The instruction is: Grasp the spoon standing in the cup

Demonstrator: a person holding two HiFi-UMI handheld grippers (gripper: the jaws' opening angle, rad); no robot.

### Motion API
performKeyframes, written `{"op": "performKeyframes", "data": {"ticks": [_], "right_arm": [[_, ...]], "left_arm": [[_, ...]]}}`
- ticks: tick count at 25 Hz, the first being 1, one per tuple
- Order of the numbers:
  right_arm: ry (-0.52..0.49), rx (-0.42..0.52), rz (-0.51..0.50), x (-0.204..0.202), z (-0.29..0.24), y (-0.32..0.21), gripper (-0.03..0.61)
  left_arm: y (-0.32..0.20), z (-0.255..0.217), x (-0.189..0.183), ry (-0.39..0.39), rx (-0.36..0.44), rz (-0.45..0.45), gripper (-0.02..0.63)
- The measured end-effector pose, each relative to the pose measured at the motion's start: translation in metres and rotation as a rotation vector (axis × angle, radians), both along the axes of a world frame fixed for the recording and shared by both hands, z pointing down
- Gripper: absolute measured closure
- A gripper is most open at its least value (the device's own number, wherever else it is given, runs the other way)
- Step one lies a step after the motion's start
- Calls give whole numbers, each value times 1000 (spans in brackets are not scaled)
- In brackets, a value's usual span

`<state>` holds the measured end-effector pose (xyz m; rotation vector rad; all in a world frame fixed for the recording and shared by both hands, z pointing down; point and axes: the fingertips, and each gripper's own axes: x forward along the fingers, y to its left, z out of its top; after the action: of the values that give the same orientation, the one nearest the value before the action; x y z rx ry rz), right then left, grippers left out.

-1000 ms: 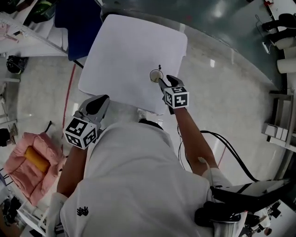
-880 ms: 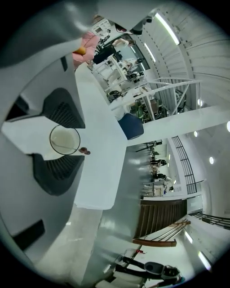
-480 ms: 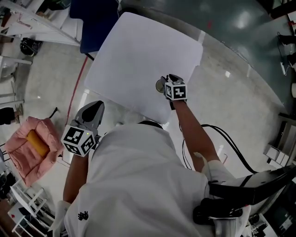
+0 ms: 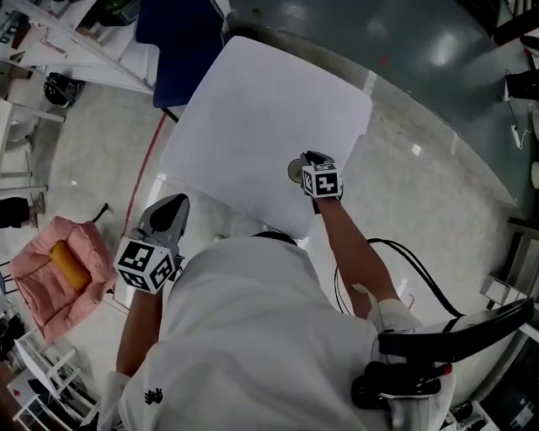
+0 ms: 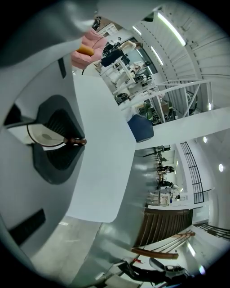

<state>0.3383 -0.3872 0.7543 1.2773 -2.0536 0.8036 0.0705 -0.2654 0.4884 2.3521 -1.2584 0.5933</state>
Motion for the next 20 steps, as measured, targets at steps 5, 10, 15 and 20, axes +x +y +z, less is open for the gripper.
{"op": "performKeyframes", "data": {"ticks": [5, 10, 15, 20], "right_arm": [[17, 55, -4, -3, -19, 5, 522], [45, 116, -6, -9, -49, 15, 522], [87, 190, -9, -20, -83, 24, 523], [101, 251, -3, -37, -119, 37, 523]], "left_arm": [[6, -6, -11, 18, 18, 13, 600], [17, -11, -26, 42, 33, 37, 600], [26, -17, -47, 73, 59, 61, 600], [38, -18, -70, 99, 70, 81, 600]]}}
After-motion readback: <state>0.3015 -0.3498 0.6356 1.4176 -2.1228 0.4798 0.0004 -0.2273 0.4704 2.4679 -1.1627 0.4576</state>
